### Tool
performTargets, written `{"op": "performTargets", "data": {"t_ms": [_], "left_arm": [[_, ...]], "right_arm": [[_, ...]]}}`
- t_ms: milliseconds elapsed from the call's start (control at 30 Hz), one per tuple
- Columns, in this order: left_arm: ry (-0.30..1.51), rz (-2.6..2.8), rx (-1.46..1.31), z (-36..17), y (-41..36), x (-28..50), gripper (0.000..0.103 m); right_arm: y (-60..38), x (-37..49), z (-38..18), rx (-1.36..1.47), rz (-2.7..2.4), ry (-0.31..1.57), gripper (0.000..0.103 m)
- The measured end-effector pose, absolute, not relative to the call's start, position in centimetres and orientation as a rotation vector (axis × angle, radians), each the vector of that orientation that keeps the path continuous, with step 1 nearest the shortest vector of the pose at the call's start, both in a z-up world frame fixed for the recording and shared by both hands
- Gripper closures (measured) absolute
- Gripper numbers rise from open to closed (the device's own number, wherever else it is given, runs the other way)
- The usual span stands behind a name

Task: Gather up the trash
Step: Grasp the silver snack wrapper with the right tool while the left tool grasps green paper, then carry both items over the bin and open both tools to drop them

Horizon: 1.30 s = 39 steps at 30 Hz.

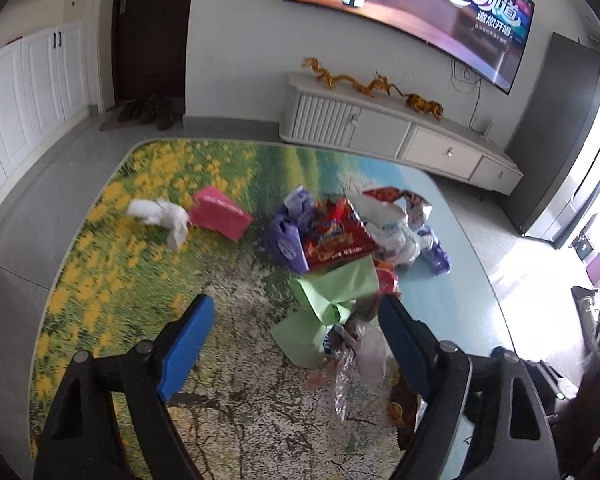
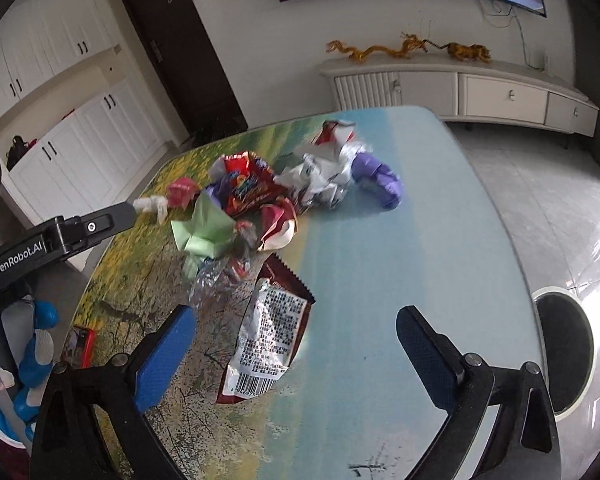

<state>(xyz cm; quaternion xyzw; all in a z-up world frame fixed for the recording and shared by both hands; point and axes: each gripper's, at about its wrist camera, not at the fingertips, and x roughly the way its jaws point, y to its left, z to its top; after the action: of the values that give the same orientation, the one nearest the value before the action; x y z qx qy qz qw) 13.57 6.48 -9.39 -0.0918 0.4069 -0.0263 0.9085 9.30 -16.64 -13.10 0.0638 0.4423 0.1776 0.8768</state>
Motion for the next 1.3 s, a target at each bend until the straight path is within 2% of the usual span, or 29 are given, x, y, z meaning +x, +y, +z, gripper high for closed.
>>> {"op": "performTargets", "data": {"t_ms": [200,367,400,467,533,633,833,1300], "left_arm": [[0.898,-0.055,-0.183,-11.5,5.0,16.4,0.029],[0.948,-0.063,-0.19,-13.7,4.6,18.1,0.037],[0.955,-0.068,-0.191,-14.1,4.5,18.4,0.042],[0.966,-0.088,-0.206,-14.7,4.5,18.9,0.051],[0.97,-0.102,-0.217,-14.9,4.5,19.3,0.066],[0.965,-0.121,-0.259,-14.9,5.1,19.5,0.071],[0.918,-0.143,-0.3,-13.4,6.2,18.6,0.078],[0.739,-0.252,-0.262,-4.9,3.8,13.8,0.081]], "right_arm": [[-15.1,11.4,-16.5,0.109,0.396,1.001,0.015],[-15.3,12.2,-17.1,0.12,0.411,1.017,0.031],[-15.4,12.2,-17.1,0.118,0.413,1.013,0.033],[-15.6,12.4,-16.9,0.12,0.423,1.015,0.049],[-15.5,12.6,-17.2,0.146,0.44,1.012,0.057],[-15.7,12.5,-17.0,0.16,0.448,0.998,0.067],[-16.1,11.8,-15.4,0.183,0.467,0.947,0.072],[-20.0,8.4,-8.6,0.261,0.4,0.75,0.074]]}}
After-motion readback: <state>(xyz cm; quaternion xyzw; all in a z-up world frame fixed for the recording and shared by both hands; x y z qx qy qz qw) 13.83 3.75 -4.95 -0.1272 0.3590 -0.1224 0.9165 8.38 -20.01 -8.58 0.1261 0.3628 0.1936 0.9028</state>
